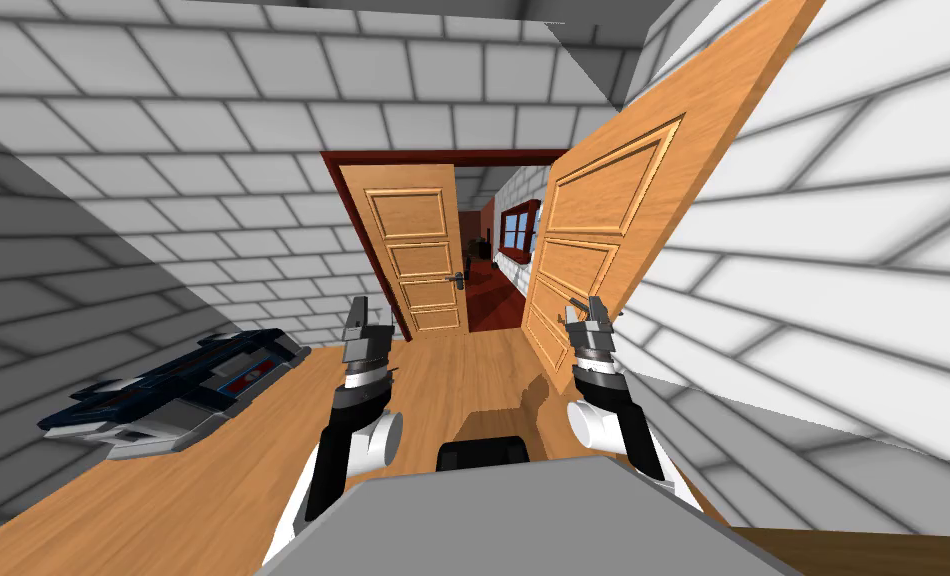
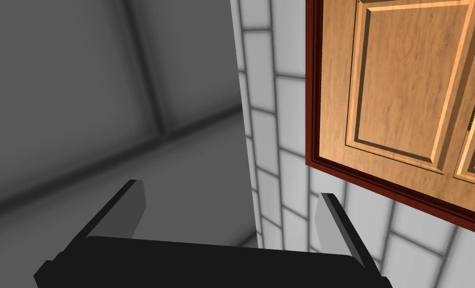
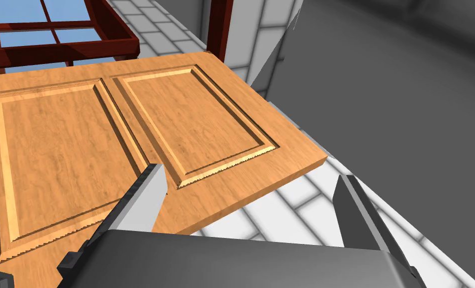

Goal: Pull the door open

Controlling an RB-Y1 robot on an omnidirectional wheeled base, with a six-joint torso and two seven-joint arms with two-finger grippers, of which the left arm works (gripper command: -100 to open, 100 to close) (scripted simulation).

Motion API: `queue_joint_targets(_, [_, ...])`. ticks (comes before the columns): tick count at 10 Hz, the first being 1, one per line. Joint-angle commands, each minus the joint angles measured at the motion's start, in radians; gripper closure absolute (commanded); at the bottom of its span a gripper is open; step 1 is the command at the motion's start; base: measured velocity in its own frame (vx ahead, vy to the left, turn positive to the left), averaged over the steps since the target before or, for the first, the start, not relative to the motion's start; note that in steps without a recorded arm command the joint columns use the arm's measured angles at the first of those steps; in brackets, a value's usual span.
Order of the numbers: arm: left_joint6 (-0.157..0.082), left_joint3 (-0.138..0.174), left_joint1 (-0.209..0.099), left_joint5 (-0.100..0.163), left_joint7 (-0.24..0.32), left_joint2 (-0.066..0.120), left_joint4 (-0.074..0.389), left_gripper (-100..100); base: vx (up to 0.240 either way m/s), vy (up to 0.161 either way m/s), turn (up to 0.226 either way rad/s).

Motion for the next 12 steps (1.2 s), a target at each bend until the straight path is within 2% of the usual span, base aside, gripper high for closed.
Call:
queue_joint_targets(1, [0.004,0.006,-0.012,0.004,0.005,0.014,0.029,-100,0.11,-0.011,-0.03])
queue_joint_targets(3, [0.009,0.013,-0.025,0.01,0.01,0.029,0.062,-100,0.19,-0.028,-0.027])
queue_joint_targets(6, [0.019,0.028,-0.055,0.021,0.022,0.056,0.135,-100,0.176,-0.011,-0.031])
queue_joint_targets(11, [0.032,0.047,-0.093,0.035,0.037,0.085,0.227,-100,0.133,-0.016,-0.027])
queue_joint_targets(12, [0.037,0.054,-0.107,0.04,0.043,0.095,0.26,-100,0.109,-0.016,-0.043])
